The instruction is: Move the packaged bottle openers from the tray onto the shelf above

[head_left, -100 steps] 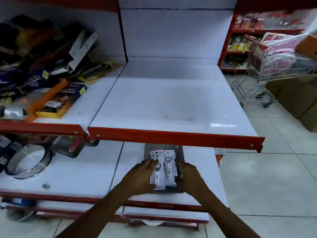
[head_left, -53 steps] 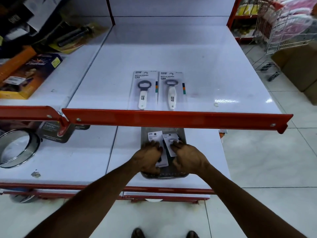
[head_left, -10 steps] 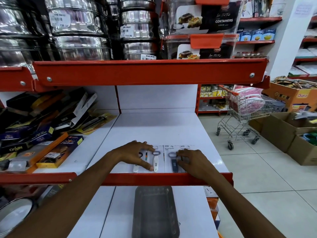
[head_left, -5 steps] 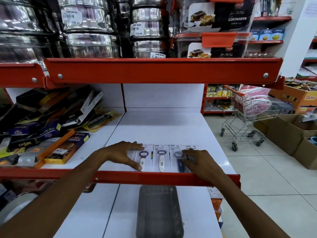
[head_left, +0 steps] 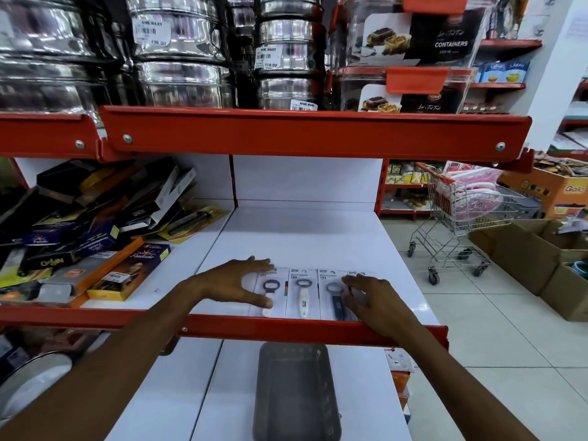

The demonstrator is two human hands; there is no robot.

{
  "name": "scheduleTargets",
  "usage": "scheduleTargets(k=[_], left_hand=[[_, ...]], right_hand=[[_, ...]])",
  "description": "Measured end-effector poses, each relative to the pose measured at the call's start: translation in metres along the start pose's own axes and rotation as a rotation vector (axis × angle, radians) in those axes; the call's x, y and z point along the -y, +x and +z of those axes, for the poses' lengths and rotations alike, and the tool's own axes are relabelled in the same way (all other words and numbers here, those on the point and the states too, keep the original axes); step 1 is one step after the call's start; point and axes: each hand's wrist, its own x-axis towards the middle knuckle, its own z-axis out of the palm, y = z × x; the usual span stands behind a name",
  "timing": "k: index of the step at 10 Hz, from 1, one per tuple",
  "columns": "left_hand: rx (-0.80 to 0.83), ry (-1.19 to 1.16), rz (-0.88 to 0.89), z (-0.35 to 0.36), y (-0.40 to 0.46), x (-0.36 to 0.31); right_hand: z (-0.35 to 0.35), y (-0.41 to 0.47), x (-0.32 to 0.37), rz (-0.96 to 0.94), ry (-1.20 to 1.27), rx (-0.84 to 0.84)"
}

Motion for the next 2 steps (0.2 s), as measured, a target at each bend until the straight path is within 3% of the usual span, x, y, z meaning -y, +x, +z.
scheduleTargets(k=[1,2], left_hand=[[-0.235,0.082,0.11,0.003,-0.011,-0.014],[-0.523,0.351,0.307,0.009,-0.027,-0.041]], right_hand=[[0.001,-0.002,0.001,-0.045,-0.096,-0.133],[0.004,-0.004,0.018,-0.157,-0.142,-0.322]])
